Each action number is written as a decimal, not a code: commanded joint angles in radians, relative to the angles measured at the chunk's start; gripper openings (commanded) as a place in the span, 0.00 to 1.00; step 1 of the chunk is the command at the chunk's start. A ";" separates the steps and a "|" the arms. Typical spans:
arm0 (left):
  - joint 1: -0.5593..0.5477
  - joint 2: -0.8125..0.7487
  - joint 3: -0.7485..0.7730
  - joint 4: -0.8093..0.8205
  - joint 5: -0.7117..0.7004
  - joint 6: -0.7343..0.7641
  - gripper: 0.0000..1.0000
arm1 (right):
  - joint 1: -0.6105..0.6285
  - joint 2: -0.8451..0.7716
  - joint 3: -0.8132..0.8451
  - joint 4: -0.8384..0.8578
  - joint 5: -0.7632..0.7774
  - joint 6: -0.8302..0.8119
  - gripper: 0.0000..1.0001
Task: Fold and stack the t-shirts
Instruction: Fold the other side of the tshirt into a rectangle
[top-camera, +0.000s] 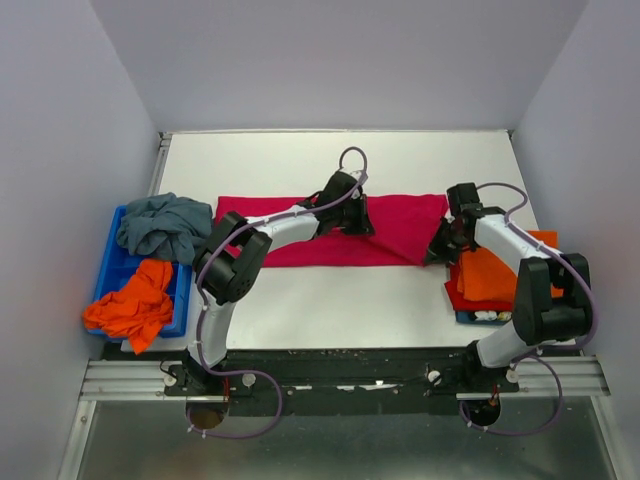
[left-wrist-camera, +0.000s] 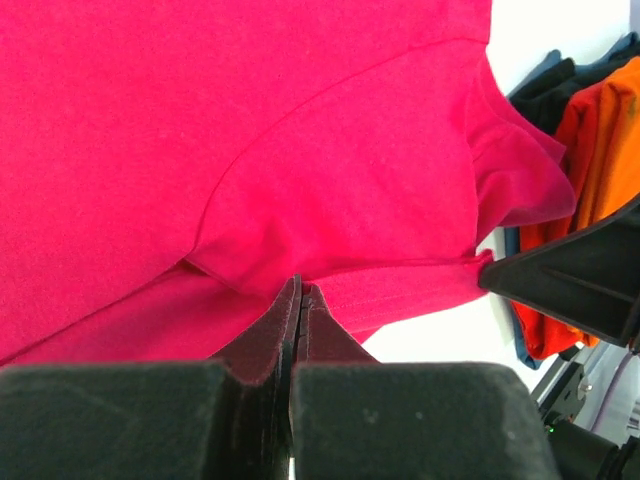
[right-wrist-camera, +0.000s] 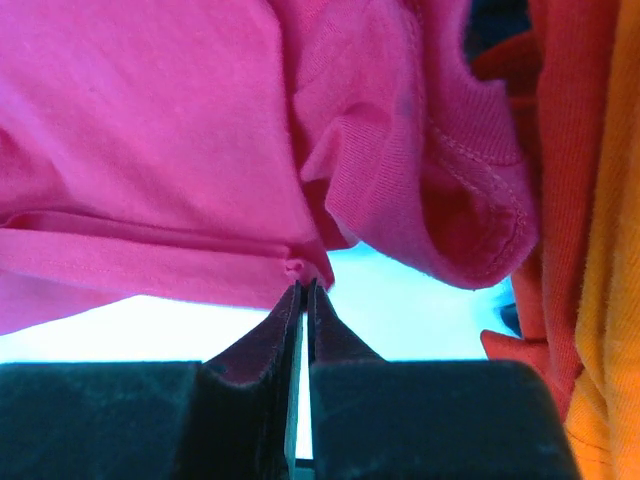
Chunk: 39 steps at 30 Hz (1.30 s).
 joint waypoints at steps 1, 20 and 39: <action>-0.004 -0.033 0.017 -0.100 -0.052 0.048 0.00 | 0.006 -0.025 -0.027 0.016 -0.026 -0.011 0.15; -0.007 -0.080 0.034 -0.197 0.073 0.096 0.56 | 0.008 -0.008 0.071 0.139 -0.091 -0.039 0.24; -0.004 0.225 0.463 -0.315 0.002 0.103 0.45 | 0.046 0.024 -0.063 0.148 -0.184 -0.002 0.01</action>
